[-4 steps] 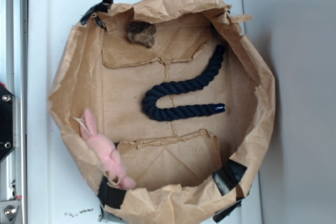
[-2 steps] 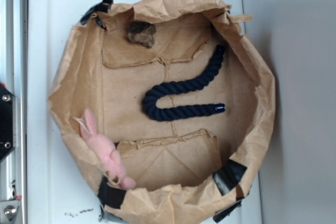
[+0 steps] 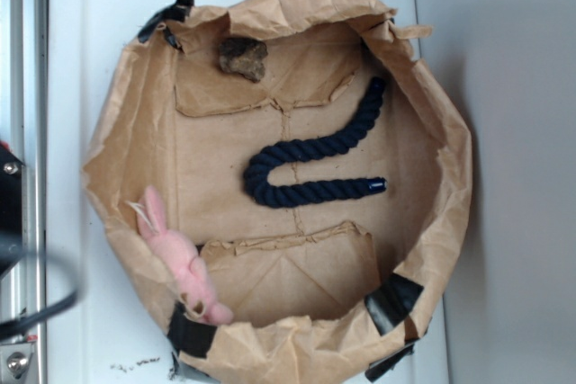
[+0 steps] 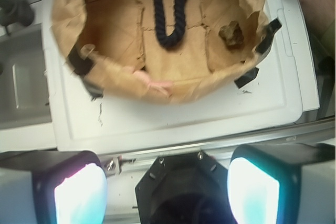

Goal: Grab the blue rope.

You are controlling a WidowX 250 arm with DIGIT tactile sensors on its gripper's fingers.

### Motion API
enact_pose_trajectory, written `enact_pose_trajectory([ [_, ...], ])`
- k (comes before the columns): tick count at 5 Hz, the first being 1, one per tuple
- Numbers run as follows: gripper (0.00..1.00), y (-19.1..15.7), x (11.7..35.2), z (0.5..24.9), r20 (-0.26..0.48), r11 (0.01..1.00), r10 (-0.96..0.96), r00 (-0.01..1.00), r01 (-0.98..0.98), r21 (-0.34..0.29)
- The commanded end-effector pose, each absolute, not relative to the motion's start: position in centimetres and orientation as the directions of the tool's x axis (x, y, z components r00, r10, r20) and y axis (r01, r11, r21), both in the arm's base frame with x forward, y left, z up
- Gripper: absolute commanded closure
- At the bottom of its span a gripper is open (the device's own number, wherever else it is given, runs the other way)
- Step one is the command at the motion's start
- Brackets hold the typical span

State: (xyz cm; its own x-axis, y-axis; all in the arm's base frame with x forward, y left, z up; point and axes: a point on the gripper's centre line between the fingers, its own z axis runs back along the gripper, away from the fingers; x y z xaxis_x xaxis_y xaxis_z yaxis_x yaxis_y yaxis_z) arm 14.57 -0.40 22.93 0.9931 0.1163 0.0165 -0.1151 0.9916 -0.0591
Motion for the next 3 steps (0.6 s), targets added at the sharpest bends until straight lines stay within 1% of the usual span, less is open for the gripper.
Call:
enact_pose_trajectory([
  [1, 0.0, -0.1, 18.6, 22.7, 0.012, 0.994, 0.102, 0.995, -0.102, -0.049],
  [2, 0.0, -1.7, 18.9, 21.9, 0.001, 0.999, 0.042, 0.999, -0.042, -0.029],
  [3, 0.0, -2.7, 19.0, 20.7, -0.03, 0.999, 0.0, 1.0, -0.001, -0.036],
])
